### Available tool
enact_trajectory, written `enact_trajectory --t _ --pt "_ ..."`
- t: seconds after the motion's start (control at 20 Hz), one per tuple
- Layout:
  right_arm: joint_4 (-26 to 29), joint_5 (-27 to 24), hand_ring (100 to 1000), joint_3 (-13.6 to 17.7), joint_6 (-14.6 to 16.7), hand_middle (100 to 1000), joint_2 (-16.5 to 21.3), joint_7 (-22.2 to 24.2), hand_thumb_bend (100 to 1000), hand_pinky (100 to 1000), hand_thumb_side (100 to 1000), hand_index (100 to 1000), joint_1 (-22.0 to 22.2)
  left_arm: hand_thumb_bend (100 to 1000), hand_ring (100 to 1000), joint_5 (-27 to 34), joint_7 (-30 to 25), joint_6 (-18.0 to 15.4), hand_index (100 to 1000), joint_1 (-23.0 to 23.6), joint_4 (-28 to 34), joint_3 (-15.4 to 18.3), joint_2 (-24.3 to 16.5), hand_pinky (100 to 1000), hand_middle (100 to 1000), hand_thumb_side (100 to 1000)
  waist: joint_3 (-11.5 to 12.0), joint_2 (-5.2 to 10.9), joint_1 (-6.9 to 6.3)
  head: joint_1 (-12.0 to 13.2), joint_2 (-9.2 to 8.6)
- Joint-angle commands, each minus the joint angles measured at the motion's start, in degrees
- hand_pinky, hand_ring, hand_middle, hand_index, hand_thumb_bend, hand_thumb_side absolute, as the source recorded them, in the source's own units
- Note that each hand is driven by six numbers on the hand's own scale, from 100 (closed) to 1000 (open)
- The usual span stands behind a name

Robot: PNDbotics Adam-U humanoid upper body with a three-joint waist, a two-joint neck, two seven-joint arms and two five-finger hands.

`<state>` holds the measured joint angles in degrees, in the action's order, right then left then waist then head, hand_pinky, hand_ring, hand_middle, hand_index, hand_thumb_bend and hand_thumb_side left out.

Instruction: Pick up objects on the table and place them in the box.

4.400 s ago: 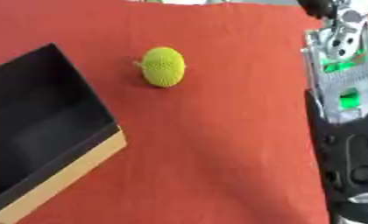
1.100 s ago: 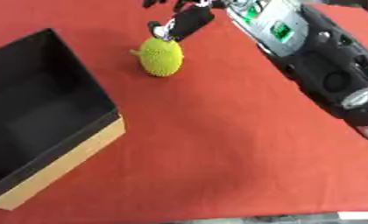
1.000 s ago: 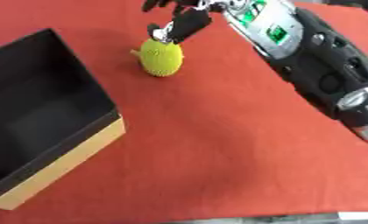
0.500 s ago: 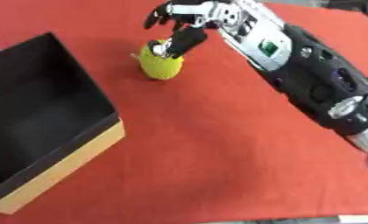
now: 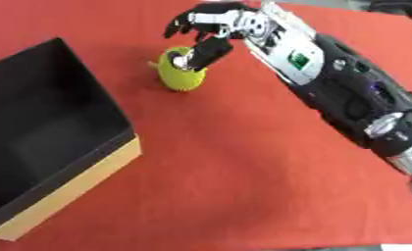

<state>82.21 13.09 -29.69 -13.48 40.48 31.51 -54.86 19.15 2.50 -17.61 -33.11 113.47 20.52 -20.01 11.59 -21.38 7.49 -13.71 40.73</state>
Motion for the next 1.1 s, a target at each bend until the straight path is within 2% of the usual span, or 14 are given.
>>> enact_trajectory --t 0.05,0.2,0.45,0.55,0.7,0.9,1.1 --pt "-0.19 1.15 1000 0.13 0.09 948 0.84 0.25 131 893 372 928 -0.6 100 686 0.4 -0.35 -0.04 723 -0.84 1.12 -0.2 -0.72 624 600 279 0.1 1.2 -0.6 0.0 -0.45" --pt "-0.51 2.46 1000 -0.14 0.31 944 0.83 1.33 247 903 266 939 -0.33 100 686 0.46 -0.44 0.03 723 -0.83 1.12 -0.21 -0.68 624 599 281 0.18 1.18 -0.59 0.05 -0.39" --pt "-0.49 3.74 1000 -0.02 0.63 940 1.01 2.54 270 909 277 952 -0.03 100 686 0.59 -0.65 0.15 723 -0.78 1.12 -0.28 -0.64 624 599 282 0.23 1.23 -0.55 0.23 -0.51" --pt "-1.07 4.59 1000 -0.08 0.53 938 0.86 2.53 315 909 266 956 -0.06 100 687 0.65 -0.72 0.18 723 -0.82 1.12 -0.33 -0.59 624 599 281 0.27 1.25 -0.56 0.22 -0.61" --pt "-3.01 6.92 1000 -0.63 0.84 937 0.16 2.68 379 910 267 965 -0.23 100 687 0.74 -0.83 0.22 723 -0.88 1.12 -0.42 -0.51 624 599 284 0.35 1.23 -0.58 0.17 -0.71" --pt "-5.92 10.17 1000 -0.72 1.69 925 -1.2 2.77 419 904 245 966 -0.36 100 687 0.89 -1.13 0.38 723 -0.89 1.12 -0.56 -0.41 624 599 290 0.44 1.11 -0.6 0.19 -0.67" --pt "-8.19 13.52 1000 -0.48 2.18 909 -2.28 1.11 470 895 225 961 -0.68 100 687 1.06 -1.35 0.47 722 -1.0 1.12 -0.61 -0.3 624 599 290 0.53 1.02 -0.66 0.11 -0.75"
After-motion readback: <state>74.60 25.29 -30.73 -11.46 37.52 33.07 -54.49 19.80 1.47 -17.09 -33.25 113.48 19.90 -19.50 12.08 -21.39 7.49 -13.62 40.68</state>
